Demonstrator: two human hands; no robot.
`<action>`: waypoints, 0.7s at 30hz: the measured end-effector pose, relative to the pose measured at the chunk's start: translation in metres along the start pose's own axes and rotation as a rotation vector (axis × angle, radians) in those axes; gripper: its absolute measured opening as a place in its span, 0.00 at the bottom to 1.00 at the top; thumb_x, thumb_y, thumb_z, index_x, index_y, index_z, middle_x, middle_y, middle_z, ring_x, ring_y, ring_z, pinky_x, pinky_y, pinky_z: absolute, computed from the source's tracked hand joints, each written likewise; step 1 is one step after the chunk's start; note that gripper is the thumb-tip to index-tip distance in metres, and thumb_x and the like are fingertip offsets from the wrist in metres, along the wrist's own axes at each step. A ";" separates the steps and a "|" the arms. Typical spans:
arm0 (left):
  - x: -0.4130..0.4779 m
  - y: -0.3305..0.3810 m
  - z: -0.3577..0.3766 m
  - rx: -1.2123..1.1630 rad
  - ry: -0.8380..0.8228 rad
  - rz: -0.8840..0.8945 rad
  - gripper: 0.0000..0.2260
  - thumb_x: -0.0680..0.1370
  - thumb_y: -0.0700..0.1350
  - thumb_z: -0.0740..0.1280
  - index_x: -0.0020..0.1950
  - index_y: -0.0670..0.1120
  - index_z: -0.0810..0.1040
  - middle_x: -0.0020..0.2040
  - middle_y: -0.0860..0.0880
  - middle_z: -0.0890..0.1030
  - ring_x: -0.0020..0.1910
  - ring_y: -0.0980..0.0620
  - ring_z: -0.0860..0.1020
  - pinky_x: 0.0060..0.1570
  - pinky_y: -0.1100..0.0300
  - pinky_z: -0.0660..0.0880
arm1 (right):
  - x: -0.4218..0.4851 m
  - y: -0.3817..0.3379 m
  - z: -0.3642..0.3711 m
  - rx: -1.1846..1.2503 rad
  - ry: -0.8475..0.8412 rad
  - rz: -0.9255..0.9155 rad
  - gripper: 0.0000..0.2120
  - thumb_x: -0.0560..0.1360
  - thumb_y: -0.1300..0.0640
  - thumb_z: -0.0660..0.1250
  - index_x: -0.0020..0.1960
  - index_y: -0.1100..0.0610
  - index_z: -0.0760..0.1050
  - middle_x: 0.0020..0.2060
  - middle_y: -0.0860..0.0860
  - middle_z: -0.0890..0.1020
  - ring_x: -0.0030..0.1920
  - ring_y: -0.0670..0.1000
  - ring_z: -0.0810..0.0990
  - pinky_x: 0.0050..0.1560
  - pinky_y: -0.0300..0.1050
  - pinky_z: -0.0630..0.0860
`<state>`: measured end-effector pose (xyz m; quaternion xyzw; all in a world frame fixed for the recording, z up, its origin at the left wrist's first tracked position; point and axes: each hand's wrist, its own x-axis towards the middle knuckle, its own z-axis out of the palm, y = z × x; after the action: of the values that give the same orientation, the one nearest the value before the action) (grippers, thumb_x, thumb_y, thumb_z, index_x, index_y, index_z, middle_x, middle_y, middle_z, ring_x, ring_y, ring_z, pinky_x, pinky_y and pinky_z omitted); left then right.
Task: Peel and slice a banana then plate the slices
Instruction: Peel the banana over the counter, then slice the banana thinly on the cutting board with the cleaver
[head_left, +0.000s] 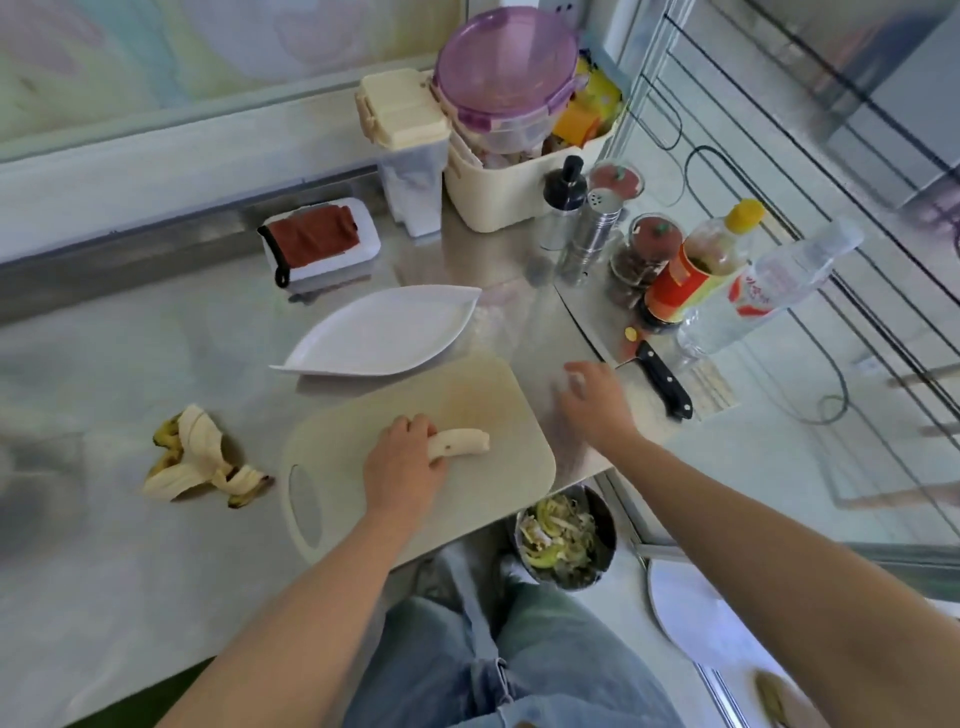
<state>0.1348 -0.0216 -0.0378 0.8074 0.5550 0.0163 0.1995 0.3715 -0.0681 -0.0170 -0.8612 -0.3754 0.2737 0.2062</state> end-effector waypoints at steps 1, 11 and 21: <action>0.001 0.002 0.000 -0.003 -0.001 -0.005 0.11 0.71 0.49 0.70 0.52 0.49 0.75 0.49 0.48 0.76 0.50 0.45 0.76 0.41 0.52 0.72 | 0.007 0.010 -0.007 -0.075 0.062 0.040 0.19 0.78 0.57 0.60 0.69 0.57 0.67 0.69 0.57 0.66 0.67 0.58 0.69 0.65 0.51 0.66; 0.010 0.036 0.009 -0.084 0.002 -0.083 0.14 0.72 0.50 0.70 0.54 0.50 0.74 0.51 0.50 0.75 0.50 0.47 0.75 0.40 0.56 0.68 | 0.035 0.054 -0.023 -0.407 0.162 0.249 0.25 0.76 0.60 0.62 0.70 0.62 0.60 0.63 0.61 0.69 0.64 0.62 0.67 0.60 0.54 0.67; -0.005 0.018 0.001 -0.147 -0.112 -0.298 0.17 0.67 0.56 0.71 0.52 0.53 0.73 0.48 0.53 0.76 0.45 0.48 0.78 0.43 0.55 0.74 | 0.029 0.035 -0.021 0.251 0.131 0.156 0.12 0.72 0.56 0.64 0.54 0.59 0.72 0.45 0.55 0.79 0.46 0.57 0.77 0.46 0.50 0.75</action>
<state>0.1494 -0.0324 -0.0315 0.6992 0.6538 -0.0179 0.2887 0.4205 -0.0714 -0.0298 -0.8712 -0.2561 0.2767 0.3144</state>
